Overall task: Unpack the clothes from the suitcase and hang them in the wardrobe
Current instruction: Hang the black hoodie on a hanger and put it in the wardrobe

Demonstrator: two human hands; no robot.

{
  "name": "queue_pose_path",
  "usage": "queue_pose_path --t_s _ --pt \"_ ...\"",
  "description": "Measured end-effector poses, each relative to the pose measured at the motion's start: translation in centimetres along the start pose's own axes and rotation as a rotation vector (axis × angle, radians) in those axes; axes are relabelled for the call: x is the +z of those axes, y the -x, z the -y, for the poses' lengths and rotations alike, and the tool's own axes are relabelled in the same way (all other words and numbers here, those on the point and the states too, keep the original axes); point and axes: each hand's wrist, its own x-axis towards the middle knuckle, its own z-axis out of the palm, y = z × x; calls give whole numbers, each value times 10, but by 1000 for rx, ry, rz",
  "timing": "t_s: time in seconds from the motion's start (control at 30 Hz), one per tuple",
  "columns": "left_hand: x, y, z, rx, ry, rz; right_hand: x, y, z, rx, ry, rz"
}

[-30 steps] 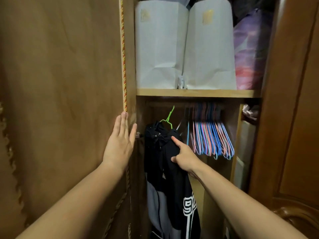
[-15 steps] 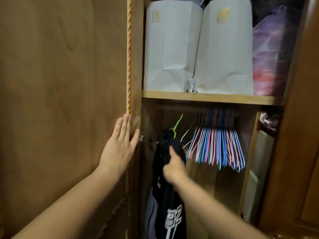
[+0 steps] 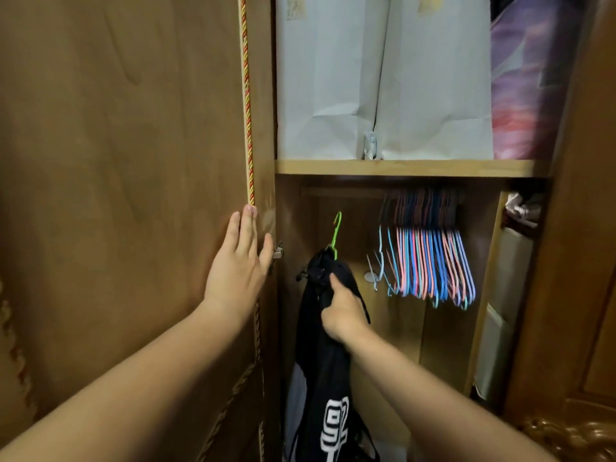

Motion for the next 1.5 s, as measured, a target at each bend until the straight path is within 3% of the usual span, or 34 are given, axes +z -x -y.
queue_pose_path --t_s 0.23,0.53,0.8,0.97,1.03,1.33,1.5 --pt "-6 -4 8 -73 -20 36 -57 -89 31 -39 -2 -59" --pt "-6 -3 11 -28 -6 45 -60 -149 20 -18 -11 -53" --pt "-1 -5 10 -25 -25 40 -38 -176 -20 -28 51 113" --pt "-1 -5 7 -39 -18 55 -31 -167 -41 -45 -207 -36" --pt "-2 -6 6 -45 6 58 -18 -152 -46 -5 -192 -111" --pt "5 -10 3 -57 74 66 48 -165 45 -83 65 152" --pt "-9 -6 5 -17 51 108 48 -140 40 -239 215 352"
